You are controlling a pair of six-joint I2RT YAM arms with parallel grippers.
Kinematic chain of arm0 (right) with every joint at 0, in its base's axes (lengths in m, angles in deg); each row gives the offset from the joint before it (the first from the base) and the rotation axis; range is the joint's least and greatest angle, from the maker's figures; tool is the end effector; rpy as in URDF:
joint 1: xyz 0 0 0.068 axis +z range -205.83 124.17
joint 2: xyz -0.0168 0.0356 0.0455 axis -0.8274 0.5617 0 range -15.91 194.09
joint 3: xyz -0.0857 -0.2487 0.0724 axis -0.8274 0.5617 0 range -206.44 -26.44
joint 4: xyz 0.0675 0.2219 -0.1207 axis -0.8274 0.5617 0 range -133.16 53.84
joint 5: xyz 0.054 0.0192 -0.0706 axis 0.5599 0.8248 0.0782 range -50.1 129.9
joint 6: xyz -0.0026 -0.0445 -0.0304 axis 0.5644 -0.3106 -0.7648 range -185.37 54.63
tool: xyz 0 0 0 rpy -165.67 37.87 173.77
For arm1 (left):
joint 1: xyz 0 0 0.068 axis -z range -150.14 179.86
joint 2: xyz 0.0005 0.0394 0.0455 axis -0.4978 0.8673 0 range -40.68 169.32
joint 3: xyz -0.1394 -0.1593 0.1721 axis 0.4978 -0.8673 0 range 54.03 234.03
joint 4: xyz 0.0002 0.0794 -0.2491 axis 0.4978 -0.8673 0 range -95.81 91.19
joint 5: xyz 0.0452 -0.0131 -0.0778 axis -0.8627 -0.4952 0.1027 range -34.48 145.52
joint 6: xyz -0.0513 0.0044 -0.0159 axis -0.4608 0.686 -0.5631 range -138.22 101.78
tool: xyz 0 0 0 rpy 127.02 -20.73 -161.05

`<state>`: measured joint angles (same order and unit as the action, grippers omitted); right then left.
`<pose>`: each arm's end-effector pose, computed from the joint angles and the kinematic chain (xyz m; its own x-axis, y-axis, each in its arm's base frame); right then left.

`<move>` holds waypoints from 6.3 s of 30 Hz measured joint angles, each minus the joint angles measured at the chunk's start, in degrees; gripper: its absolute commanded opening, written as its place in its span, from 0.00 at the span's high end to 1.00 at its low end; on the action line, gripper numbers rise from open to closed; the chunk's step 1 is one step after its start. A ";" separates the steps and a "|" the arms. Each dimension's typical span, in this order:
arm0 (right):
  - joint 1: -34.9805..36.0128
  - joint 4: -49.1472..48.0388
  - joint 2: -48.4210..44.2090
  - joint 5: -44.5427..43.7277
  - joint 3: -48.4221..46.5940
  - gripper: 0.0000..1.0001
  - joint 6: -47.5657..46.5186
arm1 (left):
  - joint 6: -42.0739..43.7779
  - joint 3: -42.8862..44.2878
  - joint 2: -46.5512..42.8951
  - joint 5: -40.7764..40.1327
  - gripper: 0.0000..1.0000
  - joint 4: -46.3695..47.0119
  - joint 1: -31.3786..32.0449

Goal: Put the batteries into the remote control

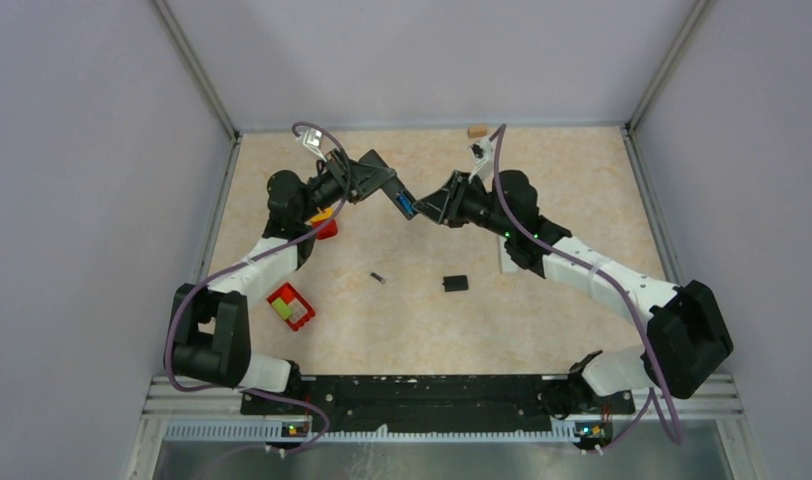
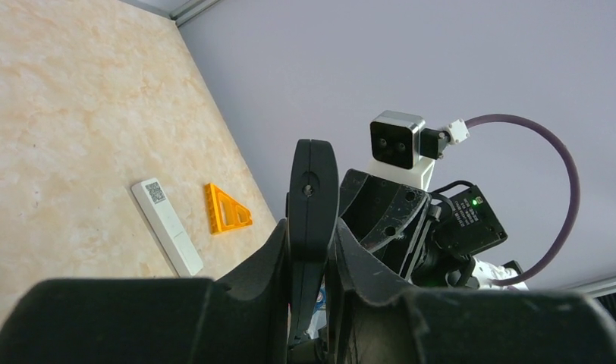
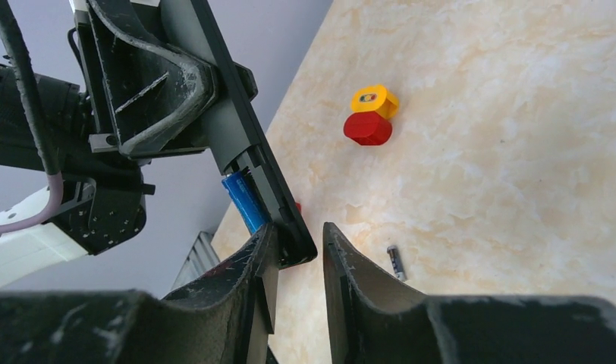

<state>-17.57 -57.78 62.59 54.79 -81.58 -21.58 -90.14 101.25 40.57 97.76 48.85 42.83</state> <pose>0.2482 0.2074 0.3137 -0.6383 0.3483 -0.6865 -0.4934 0.4994 0.7122 0.3007 -0.0938 0.3108 -0.6919 -0.5628 -0.4522 0.4676 0.1280 -0.8746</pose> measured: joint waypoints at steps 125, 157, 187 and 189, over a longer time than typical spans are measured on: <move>1.05 -10.16 -1.20 6.80 4.17 0.23 14.67 | -3.19 2.05 -1.27 8.22 1.00 1.86 0.61; 0.20 -8.74 -1.62 6.62 2.51 0.81 8.37 | 1.29 2.08 -1.27 10.84 1.00 1.22 -0.02; 0.28 -2.95 -1.25 5.09 0.31 0.35 7.65 | 2.62 1.86 -1.79 9.33 1.00 3.02 -0.48; 0.09 -3.30 -1.55 5.18 0.31 0.34 9.29 | 2.62 1.86 -2.03 9.35 1.00 3.67 -0.48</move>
<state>-17.48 -61.08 61.04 59.97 -81.27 -12.29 -87.51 103.11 38.54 107.11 52.52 42.35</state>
